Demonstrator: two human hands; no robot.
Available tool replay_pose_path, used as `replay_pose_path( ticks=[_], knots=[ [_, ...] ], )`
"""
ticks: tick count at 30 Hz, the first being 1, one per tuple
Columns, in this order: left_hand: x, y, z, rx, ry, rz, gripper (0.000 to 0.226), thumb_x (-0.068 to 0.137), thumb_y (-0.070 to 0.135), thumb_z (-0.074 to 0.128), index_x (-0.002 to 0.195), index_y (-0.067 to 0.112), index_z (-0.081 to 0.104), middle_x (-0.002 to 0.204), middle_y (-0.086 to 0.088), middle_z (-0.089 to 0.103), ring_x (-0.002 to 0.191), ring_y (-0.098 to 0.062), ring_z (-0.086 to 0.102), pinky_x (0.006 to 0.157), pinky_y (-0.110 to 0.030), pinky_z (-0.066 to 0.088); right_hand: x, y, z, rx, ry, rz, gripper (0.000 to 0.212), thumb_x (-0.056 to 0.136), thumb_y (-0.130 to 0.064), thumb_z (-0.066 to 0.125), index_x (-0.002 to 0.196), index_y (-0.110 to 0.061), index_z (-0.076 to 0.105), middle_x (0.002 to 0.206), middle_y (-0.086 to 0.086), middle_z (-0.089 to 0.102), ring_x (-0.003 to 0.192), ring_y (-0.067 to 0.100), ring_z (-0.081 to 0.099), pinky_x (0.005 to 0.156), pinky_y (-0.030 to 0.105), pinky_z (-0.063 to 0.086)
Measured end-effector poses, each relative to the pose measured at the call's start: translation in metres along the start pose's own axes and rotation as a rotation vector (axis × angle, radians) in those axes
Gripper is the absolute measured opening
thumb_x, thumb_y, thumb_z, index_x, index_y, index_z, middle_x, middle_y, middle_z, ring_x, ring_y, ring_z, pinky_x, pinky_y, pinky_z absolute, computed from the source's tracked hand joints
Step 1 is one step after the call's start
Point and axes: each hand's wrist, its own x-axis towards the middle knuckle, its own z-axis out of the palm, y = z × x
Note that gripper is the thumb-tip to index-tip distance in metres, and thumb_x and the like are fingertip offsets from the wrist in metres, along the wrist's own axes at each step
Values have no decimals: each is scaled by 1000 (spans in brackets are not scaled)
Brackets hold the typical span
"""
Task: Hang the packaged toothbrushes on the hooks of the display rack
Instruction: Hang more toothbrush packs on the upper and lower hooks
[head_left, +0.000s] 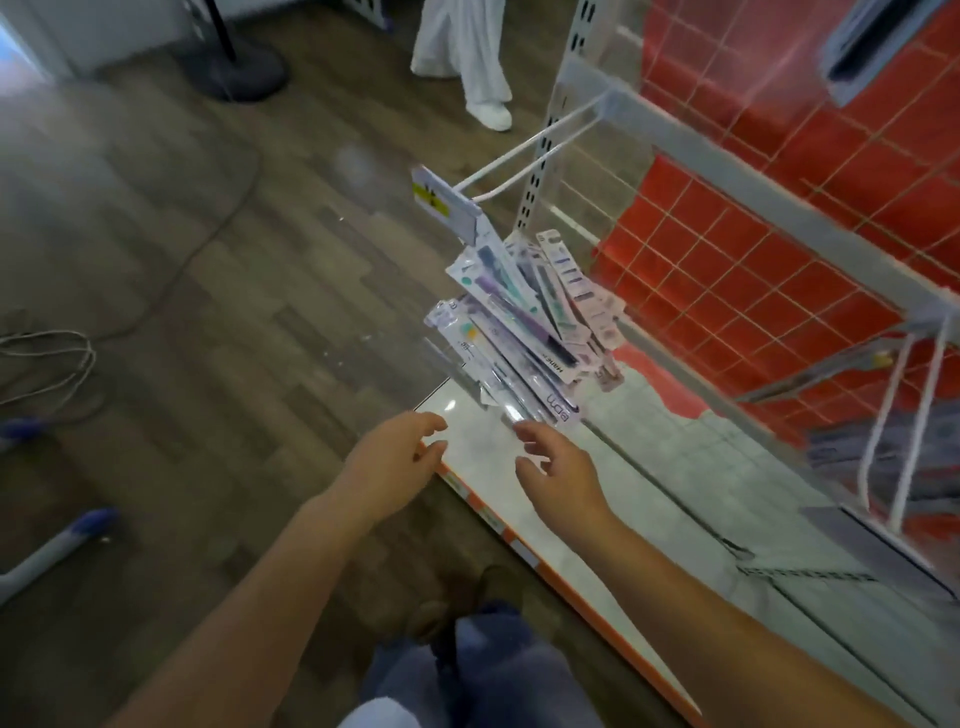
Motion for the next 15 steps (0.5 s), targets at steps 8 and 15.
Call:
replay_pose_path(
  ticks=[8,15],
  knots=[
    [31,1,15,-6,-61,-84,30,94,23,51,123,17,58,113,-3,61,98,-16,59,88,-30,48,64,11,-2,-263,-84,-59,43,93,-7,46,135,-14,46,136,6,50,124,20,48,103,31,39],
    [61,6,32,-137,-4,-226,25,94,23,50,116,17,61,113,-1,62,101,-17,58,83,-26,43,106,25,-20,-305,48,-90,38,92,-6,50,129,-9,52,130,9,54,119,23,50,97,31,40]
  ],
)
